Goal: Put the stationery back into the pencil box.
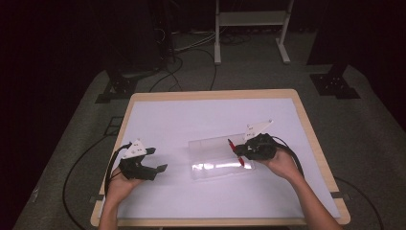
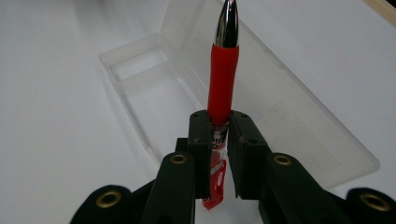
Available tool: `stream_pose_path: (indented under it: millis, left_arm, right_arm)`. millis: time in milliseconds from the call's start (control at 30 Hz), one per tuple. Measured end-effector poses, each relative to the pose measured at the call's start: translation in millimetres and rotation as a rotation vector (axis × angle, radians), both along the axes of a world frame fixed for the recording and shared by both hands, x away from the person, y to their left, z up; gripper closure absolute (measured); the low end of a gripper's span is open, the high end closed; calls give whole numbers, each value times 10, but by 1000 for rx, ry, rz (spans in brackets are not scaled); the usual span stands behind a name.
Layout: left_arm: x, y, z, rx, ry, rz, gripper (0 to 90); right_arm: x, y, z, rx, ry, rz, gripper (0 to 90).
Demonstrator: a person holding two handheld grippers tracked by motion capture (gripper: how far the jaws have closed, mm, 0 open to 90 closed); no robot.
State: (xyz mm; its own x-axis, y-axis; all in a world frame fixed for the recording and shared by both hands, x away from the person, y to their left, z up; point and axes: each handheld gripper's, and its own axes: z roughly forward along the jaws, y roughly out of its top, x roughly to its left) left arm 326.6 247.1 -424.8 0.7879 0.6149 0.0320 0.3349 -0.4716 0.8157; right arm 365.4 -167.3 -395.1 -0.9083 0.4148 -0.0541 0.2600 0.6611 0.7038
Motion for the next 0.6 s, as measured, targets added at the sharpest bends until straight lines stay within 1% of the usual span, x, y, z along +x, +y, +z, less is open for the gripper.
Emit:
stream_pose_path:
  millis: [100,267,367,600]
  left_arm:
    - [-1,-3,0,4,2,-1,187]
    - [-2,1,0,-5,1,-2,187]
    - [-3,8,1,-6,2,-2,187]
    - [-5,12,0,-8,3,-1,187]
  right_arm:
    - [8,44,-26,-6,3,6,788]
    - [15,130,-69,-34,-3,23,788]
    - [16,174,-91,-44,4,30,788]
    - [26,233,-149,-67,10,47,788]
